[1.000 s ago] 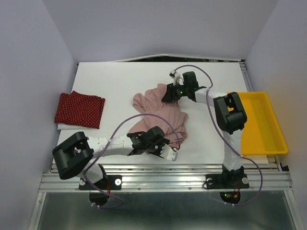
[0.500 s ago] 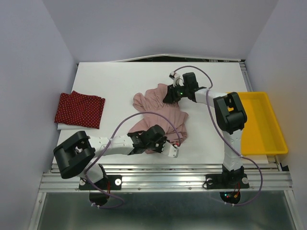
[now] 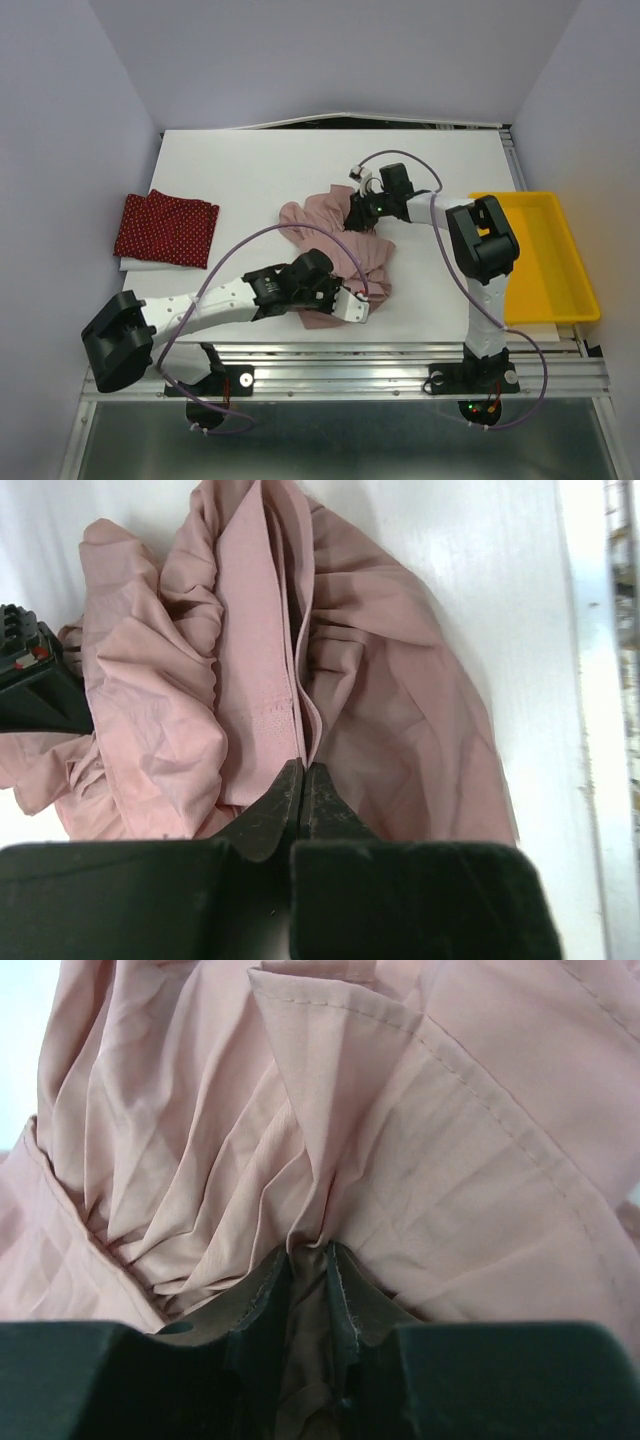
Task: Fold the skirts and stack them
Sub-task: Fold the skirt, then neatly place the folded skirt to the corner
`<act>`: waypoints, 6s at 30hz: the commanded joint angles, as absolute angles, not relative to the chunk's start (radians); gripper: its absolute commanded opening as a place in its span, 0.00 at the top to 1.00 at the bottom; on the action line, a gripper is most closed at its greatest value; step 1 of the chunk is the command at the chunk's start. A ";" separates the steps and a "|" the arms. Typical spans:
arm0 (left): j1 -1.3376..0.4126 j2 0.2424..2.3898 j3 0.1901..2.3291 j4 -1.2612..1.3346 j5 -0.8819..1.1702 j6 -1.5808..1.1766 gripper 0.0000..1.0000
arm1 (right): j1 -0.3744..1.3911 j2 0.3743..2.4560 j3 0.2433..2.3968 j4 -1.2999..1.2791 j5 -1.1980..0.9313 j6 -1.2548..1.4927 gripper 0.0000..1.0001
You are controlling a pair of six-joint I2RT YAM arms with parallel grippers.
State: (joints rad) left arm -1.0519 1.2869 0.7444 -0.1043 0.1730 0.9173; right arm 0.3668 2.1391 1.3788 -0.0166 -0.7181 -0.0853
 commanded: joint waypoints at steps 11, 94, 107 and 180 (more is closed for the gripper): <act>-1.058 1.127 0.709 -0.417 0.486 0.945 1.00 | 0.388 1.934 1.518 -0.337 -0.727 -0.225 0.29; -0.451 2.009 1.215 0.017 0.381 -0.210 1.00 | 0.235 1.687 1.249 0.153 -0.894 0.660 0.38; -0.443 2.032 1.216 0.041 0.367 -0.258 1.00 | 0.371 1.954 0.947 0.634 -0.945 1.017 0.42; -0.015 1.267 0.802 -0.018 0.597 -0.210 0.01 | 0.727 2.058 1.838 -0.550 -0.153 0.132 0.39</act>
